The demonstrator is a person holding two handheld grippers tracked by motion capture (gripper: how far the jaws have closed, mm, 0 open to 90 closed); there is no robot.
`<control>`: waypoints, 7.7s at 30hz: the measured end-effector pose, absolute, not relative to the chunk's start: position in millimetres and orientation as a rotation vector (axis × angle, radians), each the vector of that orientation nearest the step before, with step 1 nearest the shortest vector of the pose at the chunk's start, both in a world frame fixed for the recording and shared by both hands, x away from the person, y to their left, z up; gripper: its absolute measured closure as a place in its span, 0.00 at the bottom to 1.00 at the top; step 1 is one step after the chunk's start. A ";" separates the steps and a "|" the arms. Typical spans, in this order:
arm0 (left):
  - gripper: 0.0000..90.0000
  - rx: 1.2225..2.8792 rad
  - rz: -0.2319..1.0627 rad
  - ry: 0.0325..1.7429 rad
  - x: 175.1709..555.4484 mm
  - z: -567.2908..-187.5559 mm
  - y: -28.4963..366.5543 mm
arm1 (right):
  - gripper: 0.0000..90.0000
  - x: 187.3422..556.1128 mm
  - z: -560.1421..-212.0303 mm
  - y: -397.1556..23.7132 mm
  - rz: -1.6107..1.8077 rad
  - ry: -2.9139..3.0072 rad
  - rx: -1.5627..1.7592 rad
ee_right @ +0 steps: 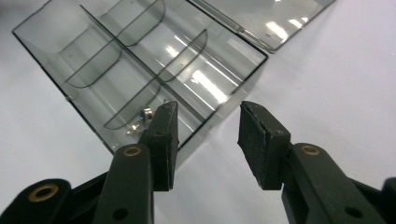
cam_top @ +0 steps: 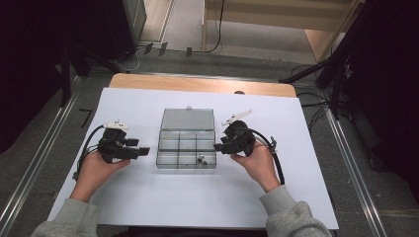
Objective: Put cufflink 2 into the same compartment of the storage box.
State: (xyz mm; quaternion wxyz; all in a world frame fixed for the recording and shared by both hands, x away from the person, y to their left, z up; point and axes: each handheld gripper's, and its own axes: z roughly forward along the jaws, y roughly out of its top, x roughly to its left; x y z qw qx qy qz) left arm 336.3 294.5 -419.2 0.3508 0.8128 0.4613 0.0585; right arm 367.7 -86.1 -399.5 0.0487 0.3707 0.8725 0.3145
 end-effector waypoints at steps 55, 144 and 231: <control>0.41 2.095 0.174 1.217 326.9 -419.4 302.5 | 0.82 413.1 -450.3 -131.9 0.614 2.564 1.436; 0.41 2.092 0.183 1.218 318.9 -420.6 304.8 | 0.89 371.6 -384.5 -59.6 0.990 2.712 1.071; 0.40 2.111 0.165 1.219 326.6 -423.8 303.4 | 0.73 366.1 -412.3 -10.6 0.958 2.812 0.991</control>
